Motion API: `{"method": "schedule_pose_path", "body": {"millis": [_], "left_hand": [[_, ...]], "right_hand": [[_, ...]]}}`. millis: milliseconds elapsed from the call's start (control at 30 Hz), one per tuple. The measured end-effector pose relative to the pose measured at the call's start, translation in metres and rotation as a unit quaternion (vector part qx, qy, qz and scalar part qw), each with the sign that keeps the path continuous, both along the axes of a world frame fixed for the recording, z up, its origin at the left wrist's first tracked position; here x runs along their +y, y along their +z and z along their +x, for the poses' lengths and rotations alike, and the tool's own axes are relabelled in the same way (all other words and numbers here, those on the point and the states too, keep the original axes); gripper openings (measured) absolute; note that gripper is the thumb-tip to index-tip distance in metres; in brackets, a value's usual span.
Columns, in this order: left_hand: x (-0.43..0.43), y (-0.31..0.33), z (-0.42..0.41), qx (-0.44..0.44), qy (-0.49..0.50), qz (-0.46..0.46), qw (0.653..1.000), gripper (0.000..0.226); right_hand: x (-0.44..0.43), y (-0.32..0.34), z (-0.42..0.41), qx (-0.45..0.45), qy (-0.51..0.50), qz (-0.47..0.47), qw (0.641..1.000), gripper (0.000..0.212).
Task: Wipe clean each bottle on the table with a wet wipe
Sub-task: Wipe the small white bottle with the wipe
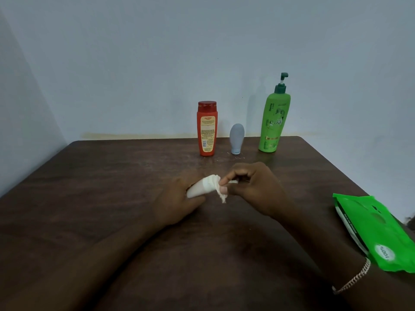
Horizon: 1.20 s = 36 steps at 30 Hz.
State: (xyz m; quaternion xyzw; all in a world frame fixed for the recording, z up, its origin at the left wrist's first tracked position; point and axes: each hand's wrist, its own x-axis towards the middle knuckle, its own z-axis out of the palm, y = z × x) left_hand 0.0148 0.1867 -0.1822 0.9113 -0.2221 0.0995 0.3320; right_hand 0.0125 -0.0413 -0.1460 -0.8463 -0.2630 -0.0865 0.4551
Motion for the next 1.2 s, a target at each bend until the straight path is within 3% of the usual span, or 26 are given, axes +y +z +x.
{"method": "schedule_pose_path", "body": {"millis": [300,433,600,867,967,1200], "left_hand": [[0.001,0.003,0.0,-0.002,-0.033,0.046,0.998,0.021],[-0.001,0.001,0.001,0.009,-0.006,0.015,1.0,0.035],[-0.001,-0.002,0.002,0.003,0.003,0.014,1.0,0.033],[0.003,-0.008,0.008,-0.004,0.016,-0.01,1.0,0.032],[0.003,-0.008,0.006,-0.022,0.004,-0.009,1.0,0.029],[0.002,-0.005,0.003,-0.01,0.004,0.002,1.0,0.035]], "right_hand": [[-0.001,-0.004,0.002,0.01,0.0,0.008,1.0,0.009],[0.002,-0.001,0.0,0.042,0.009,0.056,0.997,0.007],[0.004,-0.002,-0.001,0.022,-0.001,0.109,0.994,0.015],[0.01,-0.002,-0.005,-0.115,-0.004,0.062,0.991,0.029],[0.015,-0.006,-0.008,-0.105,-0.036,0.052,0.992,0.037],[0.013,-0.007,-0.004,-0.151,-0.053,-0.024,0.987,0.015]]}}
